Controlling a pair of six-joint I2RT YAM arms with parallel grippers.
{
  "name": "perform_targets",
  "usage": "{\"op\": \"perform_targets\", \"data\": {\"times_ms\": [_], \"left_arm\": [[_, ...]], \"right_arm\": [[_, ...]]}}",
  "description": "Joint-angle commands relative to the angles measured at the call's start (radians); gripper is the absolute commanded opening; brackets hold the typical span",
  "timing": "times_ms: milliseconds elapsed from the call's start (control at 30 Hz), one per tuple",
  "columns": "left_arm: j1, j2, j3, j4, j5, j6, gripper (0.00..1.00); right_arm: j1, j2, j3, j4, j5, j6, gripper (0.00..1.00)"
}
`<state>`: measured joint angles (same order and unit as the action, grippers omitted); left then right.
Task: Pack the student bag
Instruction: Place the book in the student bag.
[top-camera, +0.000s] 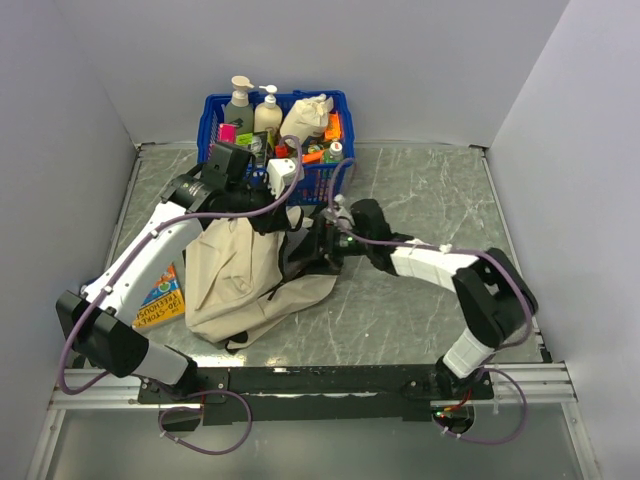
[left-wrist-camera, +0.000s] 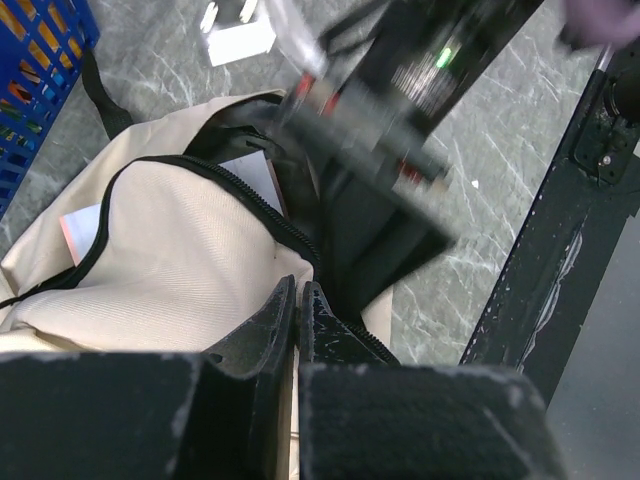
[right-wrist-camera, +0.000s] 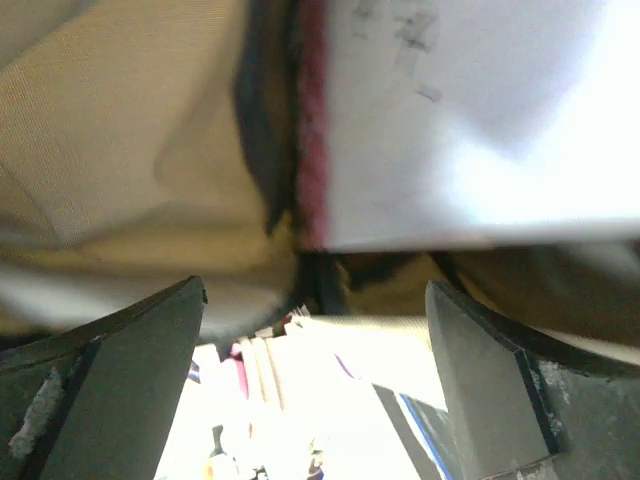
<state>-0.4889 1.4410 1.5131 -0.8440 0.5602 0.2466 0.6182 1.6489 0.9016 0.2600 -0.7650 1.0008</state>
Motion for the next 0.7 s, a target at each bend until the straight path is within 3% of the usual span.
{"op": "perform_targets", "data": {"times_ms": [0,133,267,367,400,467,500,533,667], "left_arm": [[-0.010,-0.021,0.010,0.040,0.052,0.010,0.01],[-0.010,-0.025,0.015,0.036,0.056,0.010,0.01],[-0.010,-0.028,0.016,0.036,0.060,0.005,0.01],[-0.010,-0.031,0.010,0.039,0.060,-0.001,0.01],[-0.010,-0.033,0.004,0.045,0.060,-0.003,0.01],[-0.010,-0.034,-0.002,0.048,0.063,-0.004,0.01],[-0.010,-0.034,-0.008,0.048,0.063,-0.004,0.01],[-0.010,-0.036,-0.011,0.051,0.064,-0.004,0.01],[-0.010,-0.037,-0.021,0.051,0.066,-0.003,0.01]], "right_arm": [[-0.084,-0.150,-0.043,-0.122,0.081,-0.117,1.00],[-0.132,-0.215,0.003,-0.197,0.203,-0.189,1.00],[-0.150,-0.161,0.147,-0.286,0.239,-0.278,1.00],[-0.146,-0.109,0.204,-0.285,0.240,-0.278,0.79],[-0.143,-0.100,0.213,-0.292,0.257,-0.278,0.54],[-0.133,-0.075,0.232,-0.301,0.302,-0.280,0.27],[-0.126,-0.066,0.240,-0.320,0.312,-0.280,0.05],[-0.123,-0.045,0.246,-0.326,0.323,-0.278,0.00],[-0.115,0.008,0.235,-0.305,0.331,-0.223,0.02]]}}
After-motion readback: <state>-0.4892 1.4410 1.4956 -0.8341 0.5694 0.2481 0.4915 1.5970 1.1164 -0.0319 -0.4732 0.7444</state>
